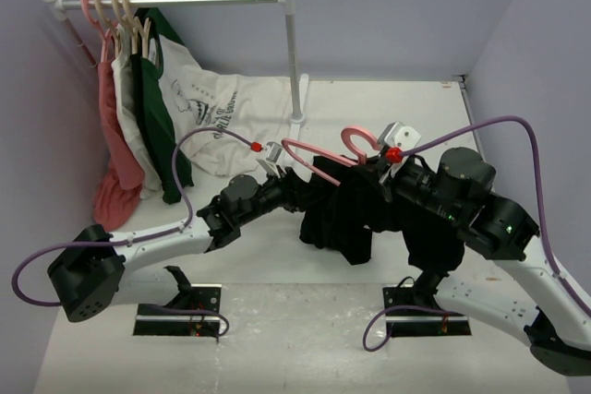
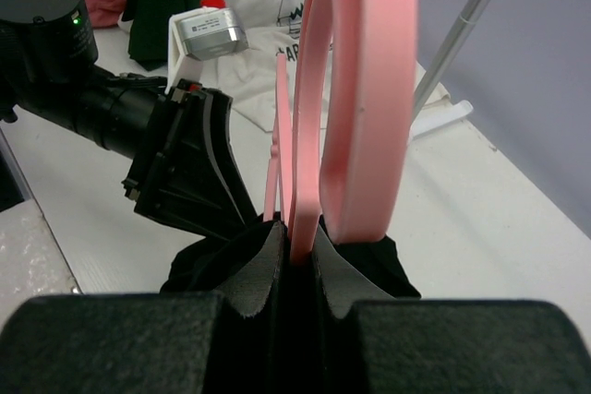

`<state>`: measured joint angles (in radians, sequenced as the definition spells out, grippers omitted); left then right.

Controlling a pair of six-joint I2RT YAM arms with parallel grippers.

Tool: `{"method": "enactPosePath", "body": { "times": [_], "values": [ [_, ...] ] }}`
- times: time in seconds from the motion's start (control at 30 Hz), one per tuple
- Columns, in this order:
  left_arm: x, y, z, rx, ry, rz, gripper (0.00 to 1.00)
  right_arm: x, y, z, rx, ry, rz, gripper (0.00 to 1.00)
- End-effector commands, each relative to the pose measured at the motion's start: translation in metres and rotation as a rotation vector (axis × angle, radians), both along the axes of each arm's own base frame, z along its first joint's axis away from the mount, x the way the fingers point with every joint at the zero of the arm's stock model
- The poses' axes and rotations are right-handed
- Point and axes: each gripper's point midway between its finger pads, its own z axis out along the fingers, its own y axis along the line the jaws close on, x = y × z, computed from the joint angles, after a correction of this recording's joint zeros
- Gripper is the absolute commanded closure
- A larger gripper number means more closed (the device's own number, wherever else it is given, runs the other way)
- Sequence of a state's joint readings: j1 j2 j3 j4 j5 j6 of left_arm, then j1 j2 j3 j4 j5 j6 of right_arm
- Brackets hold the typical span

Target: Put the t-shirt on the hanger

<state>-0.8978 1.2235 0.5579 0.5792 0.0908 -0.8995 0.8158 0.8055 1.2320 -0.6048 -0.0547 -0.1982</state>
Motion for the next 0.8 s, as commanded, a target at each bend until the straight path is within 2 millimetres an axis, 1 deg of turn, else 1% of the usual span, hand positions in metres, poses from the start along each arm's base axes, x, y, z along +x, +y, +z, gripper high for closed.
{"method": "enactPosePath", "body": {
  "times": [0.0, 0.07, 0.1, 0.13, 0.17, 0.2, 0.23, 0.27, 0.33, 0.4, 0.5, 0.53, 0.57, 0.6, 0.67, 0.77],
  "values": [
    [-0.004, -0.012, 0.031, -0.116, -0.045, -0.055, 0.47, 0.005, 0.006, 0.023, 0.077, -0.048, 0.000, 1.00],
    [-0.005, -0.014, 0.032, -0.121, -0.045, -0.066, 0.47, 0.005, 0.008, 0.022, 0.075, -0.042, 0.002, 1.00],
    [-0.005, -0.015, 0.030, -0.119, -0.043, -0.069, 0.51, 0.005, 0.008, 0.022, 0.076, -0.041, 0.005, 1.00],
    [-0.005, -0.015, 0.026, -0.108, -0.038, -0.069, 0.72, 0.005, 0.009, 0.021, 0.078, -0.039, 0.007, 1.00],
    [-0.004, -0.015, 0.022, -0.097, -0.032, -0.065, 0.85, 0.005, 0.009, 0.021, 0.079, -0.038, 0.009, 1.00],
    [-0.002, -0.015, 0.021, -0.092, -0.034, -0.057, 0.95, 0.004, 0.009, 0.021, 0.081, -0.039, 0.010, 1.00],
    [0.002, -0.012, 0.012, -0.051, -0.022, -0.030, 0.99, 0.004, 0.008, 0.022, 0.084, -0.041, 0.005, 1.00],
    [0.006, -0.009, 0.006, -0.016, -0.018, -0.003, 1.00, 0.004, 0.006, 0.021, 0.085, -0.039, -0.005, 1.00],
    [0.013, 0.001, 0.007, 0.023, -0.032, 0.052, 1.00, 0.007, 0.000, 0.018, 0.077, -0.036, -0.039, 1.00],
    [0.027, 0.019, -0.005, 0.105, -0.036, 0.148, 1.00, 0.005, -0.008, 0.016, 0.081, -0.028, -0.070, 1.00],
    [0.049, 0.053, -0.006, 0.165, -0.048, 0.242, 1.00, -0.002, -0.023, 0.011, 0.084, 0.002, -0.108, 1.00],
    [0.057, 0.067, -0.009, 0.185, -0.037, 0.267, 1.00, -0.006, -0.028, 0.009, 0.084, 0.006, -0.114, 1.00],
    [0.063, 0.078, -0.008, 0.188, -0.034, 0.288, 1.00, -0.008, -0.031, 0.007, 0.077, 0.012, -0.116, 1.00],
    [0.074, 0.094, -0.007, 0.191, -0.034, 0.327, 1.00, -0.010, -0.033, 0.005, 0.070, 0.016, -0.115, 1.00],
    [0.084, 0.112, 0.001, 0.201, -0.045, 0.369, 1.00, -0.015, -0.037, -0.003, 0.037, 0.039, -0.111, 1.00],
    [0.094, 0.123, 0.015, 0.218, -0.065, 0.381, 1.00, -0.019, -0.037, -0.006, 0.016, 0.059, -0.098, 1.00]
  ]
}}
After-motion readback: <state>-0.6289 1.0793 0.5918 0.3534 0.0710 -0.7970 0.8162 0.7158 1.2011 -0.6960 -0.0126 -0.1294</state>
